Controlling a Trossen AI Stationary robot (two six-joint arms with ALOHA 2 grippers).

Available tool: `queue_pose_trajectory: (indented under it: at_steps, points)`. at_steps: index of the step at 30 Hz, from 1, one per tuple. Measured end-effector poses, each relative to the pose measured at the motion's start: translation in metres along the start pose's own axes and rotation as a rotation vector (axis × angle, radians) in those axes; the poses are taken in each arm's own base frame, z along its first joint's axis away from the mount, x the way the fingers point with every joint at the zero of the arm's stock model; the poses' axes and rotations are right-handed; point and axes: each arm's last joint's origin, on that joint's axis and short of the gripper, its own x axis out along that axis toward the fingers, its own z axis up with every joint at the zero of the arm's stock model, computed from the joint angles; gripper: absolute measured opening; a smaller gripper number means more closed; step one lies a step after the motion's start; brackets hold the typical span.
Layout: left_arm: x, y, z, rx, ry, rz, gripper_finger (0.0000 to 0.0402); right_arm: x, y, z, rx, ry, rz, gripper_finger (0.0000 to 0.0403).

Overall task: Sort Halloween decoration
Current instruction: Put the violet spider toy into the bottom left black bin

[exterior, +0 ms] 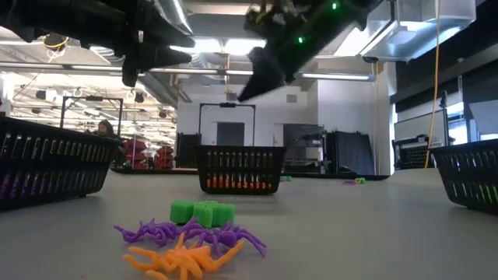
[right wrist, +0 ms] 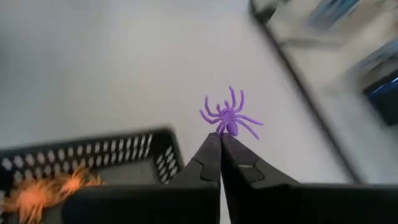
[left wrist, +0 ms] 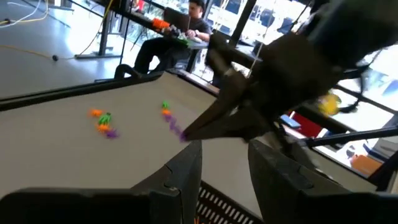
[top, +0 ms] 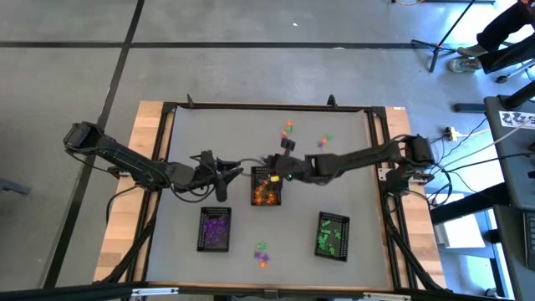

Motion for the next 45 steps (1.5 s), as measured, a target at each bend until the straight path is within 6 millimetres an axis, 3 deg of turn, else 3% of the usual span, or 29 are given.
queue_pose_trajectory:
  at_steps: [5, 10, 17, 23, 34, 45]
  points:
    - [0.001, 0.002, -0.001, 0.009, 0.010, 0.015, 0.0128, -0.012, 0.017, 0.014, -0.038, -0.125, -0.082, 0.0001]
    - [0.003, 0.004, -0.002, 0.033, 0.015, 0.024, 0.0148, -0.017, 0.020, 0.024, -0.031, -0.211, -0.105, 0.0001]
    - [0.011, 0.007, -0.006, 0.035, 0.012, 0.049, 0.0203, -0.016, 0.019, 0.024, -0.037, -0.219, -0.110, 0.0001]
    - [0.016, 0.009, -0.006, -0.036, -0.019, 0.054, 0.0237, -0.004, 0.027, 0.017, -0.074, -0.199, -0.110, 0.0001]
    - [0.030, 0.021, -0.011, -0.160, -0.031, 0.125, 0.0237, 0.004, 0.032, 0.012, -0.092, -0.188, -0.110, 0.0001]
    - [0.036, 0.025, -0.008, -0.183, -0.008, 0.048, 0.0236, 0.004, 0.032, 0.013, -0.104, -0.197, -0.097, 0.0000]
